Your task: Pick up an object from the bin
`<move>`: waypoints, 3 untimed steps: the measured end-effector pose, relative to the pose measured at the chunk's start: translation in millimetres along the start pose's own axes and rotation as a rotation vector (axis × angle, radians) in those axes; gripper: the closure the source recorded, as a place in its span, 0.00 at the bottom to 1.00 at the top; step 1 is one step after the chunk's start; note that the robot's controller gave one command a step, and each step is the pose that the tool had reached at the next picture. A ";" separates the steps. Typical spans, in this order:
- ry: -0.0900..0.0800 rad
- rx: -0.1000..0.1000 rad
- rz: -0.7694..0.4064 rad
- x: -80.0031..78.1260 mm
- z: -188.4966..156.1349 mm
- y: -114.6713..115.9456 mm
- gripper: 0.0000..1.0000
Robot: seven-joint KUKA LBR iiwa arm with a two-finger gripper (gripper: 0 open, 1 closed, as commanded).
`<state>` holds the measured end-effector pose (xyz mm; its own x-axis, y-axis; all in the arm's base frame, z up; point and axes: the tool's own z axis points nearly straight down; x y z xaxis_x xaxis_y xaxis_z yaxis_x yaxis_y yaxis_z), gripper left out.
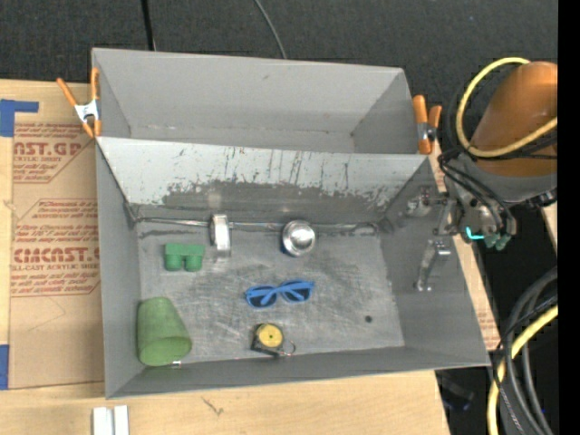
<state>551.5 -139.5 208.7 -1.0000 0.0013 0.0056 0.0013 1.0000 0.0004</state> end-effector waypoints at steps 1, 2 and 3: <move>-0.002 -0.002 -0.337 7.2 120.9 20.8 0.00; -0.015 0.003 -0.464 40.1 136.9 98.3 0.00; -0.014 0.001 -0.380 8.1 136.4 183.7 0.00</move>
Offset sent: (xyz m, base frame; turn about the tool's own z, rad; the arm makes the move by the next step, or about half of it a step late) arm -0.0067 0.0187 -0.1175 -0.3357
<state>542.9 44.3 72.5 -0.9290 -0.3700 -0.0085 -0.3700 0.9290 -0.0010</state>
